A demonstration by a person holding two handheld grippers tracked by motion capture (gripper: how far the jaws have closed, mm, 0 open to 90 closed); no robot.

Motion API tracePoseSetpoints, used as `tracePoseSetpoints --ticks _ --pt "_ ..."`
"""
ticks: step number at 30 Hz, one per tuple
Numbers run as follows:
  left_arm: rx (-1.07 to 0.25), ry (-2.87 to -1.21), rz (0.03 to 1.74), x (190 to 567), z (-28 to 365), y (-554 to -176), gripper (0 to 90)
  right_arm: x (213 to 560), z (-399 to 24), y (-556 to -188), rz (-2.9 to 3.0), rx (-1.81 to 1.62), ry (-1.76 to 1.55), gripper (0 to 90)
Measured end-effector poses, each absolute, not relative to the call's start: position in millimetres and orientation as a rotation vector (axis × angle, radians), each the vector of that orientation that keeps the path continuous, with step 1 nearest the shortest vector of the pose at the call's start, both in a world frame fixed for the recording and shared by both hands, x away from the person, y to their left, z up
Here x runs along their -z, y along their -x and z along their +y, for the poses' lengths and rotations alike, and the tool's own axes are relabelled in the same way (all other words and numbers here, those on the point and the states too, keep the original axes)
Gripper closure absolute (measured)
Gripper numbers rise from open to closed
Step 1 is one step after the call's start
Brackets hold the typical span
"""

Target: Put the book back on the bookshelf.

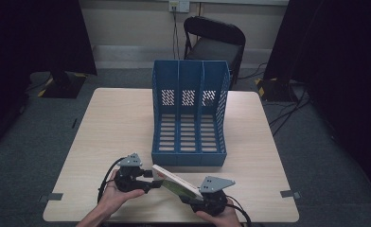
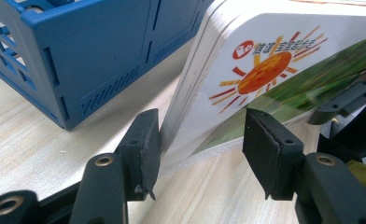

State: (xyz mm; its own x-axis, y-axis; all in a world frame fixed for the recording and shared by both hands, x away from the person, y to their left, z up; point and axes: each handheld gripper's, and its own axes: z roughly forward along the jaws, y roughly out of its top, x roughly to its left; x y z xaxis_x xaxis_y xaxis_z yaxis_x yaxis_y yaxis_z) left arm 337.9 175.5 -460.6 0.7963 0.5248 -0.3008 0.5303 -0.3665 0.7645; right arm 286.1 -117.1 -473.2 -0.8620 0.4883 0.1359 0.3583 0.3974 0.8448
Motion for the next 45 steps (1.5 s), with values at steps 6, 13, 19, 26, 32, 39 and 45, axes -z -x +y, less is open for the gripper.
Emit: tracePoseSetpoints --ticks 6,13,19,26,32,39,45 --pt "0.022 -2.019 0.803 462 178 -339 49.2 473 -118 -288 2.502 -1.429 -0.754 76.0" --pt "-0.029 -2.009 0.871 458 193 -339 36.7 472 -119 -289 2.509 -1.419 -0.749 76.3" --pt "-0.054 -2.037 1.033 467 217 -354 22.6 472 -123 -293 2.523 -1.447 -0.779 76.4" --pt "-0.151 -2.13 1.141 478 230 -363 27.1 468 -125 -291 2.525 -1.461 -0.764 76.4" --pt "-0.283 -2.225 1.152 487 219 -365 20.9 465 -128 -292 2.524 -1.47 -0.773 76.5" --pt "-0.375 -2.228 1.116 493 215 -362 15.6 458 -133 -291 2.523 -1.484 -0.796 76.5" --pt "-0.403 -2.196 1.084 498 218 -360 12.4 449 -137 -287 2.51 -1.493 -0.797 76.5"
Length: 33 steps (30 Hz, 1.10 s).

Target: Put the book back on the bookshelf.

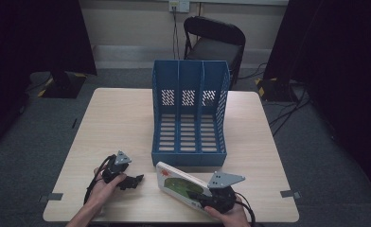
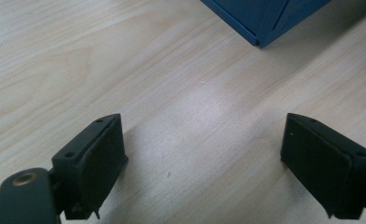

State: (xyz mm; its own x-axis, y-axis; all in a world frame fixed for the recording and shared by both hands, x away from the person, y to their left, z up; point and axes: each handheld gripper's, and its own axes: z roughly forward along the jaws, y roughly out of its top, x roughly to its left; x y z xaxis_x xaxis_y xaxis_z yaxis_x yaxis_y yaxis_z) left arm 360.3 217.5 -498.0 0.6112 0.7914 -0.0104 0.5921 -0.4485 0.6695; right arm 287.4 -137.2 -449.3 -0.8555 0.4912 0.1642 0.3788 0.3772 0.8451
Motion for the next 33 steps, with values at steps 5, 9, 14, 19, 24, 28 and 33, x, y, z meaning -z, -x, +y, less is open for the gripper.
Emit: tracePoseSetpoints --ticks 5,9,14,19,24,28,33 --pt "-0.426 -2.171 1.071 502 220 -361 7.3 445 -142 -289 2.504 -1.497 -0.816 76.5" --pt "-0.435 -2.153 1.06 505 222 -361 4.4 438 -145 -287 2.513 -1.494 -0.8 76.6" --pt "-0.443 -2.139 1.061 507 221 -360 1.3 432 -145 -286 2.515 -1.495 -0.784 76.6" --pt "-0.431 -2.145 1.055 507 220 -361 0.0 421 -146 -283 2.49 -1.502 -0.772 76.6" --pt "-0.431 -2.147 1.054 507 220 -361 0.0 414 -148 -285 2.461 -1.521 -0.778 76.5" --pt "-0.431 -2.147 1.055 507 220 -361 0.0 407 -150 -287 2.438 -1.54 -0.773 76.5" --pt "-0.431 -2.146 1.055 507 220 -361 0.0 389 -156 -290 2.389 -1.57 -0.751 76.5"
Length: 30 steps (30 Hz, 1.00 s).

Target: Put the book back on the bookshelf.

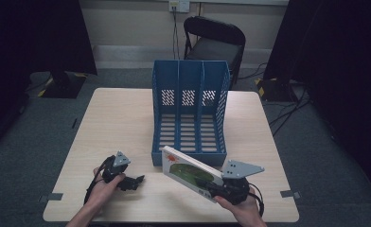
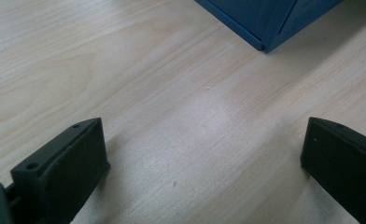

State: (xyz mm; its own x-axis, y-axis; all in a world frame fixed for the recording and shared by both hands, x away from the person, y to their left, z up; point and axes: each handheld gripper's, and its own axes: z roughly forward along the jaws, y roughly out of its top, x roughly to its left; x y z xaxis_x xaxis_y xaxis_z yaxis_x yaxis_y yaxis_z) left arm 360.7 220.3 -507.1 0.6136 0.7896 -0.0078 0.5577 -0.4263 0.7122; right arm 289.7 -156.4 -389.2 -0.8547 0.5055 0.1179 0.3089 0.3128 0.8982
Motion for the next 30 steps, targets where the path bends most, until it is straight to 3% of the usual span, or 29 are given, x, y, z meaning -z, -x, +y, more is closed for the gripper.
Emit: tracePoseSetpoints --ticks 30 --pt "-0.427 -2.15 1.046 507 221 -361 0.0 363 -189 -331 2.1 -1.45 -0.996 76.5"
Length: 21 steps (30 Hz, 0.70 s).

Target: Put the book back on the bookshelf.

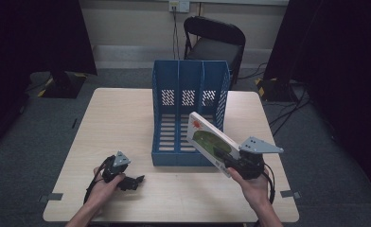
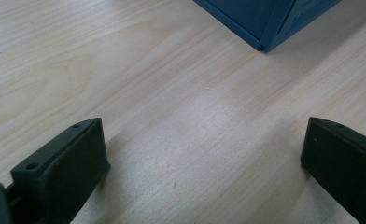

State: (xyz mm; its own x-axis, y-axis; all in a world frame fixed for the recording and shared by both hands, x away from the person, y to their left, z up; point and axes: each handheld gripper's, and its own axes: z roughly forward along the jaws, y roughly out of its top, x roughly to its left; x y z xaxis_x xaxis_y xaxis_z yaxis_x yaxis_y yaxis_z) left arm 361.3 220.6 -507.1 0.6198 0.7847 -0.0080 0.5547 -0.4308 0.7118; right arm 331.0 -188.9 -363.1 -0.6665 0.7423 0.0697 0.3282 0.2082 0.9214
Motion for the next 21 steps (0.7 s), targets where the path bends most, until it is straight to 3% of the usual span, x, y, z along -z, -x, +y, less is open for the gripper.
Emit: tracePoseSetpoints --ticks 21 --pt "-0.429 -2.153 1.042 507 221 -362 0.0 358 -199 -362 1.888 -1.33 -1.231 76.5"
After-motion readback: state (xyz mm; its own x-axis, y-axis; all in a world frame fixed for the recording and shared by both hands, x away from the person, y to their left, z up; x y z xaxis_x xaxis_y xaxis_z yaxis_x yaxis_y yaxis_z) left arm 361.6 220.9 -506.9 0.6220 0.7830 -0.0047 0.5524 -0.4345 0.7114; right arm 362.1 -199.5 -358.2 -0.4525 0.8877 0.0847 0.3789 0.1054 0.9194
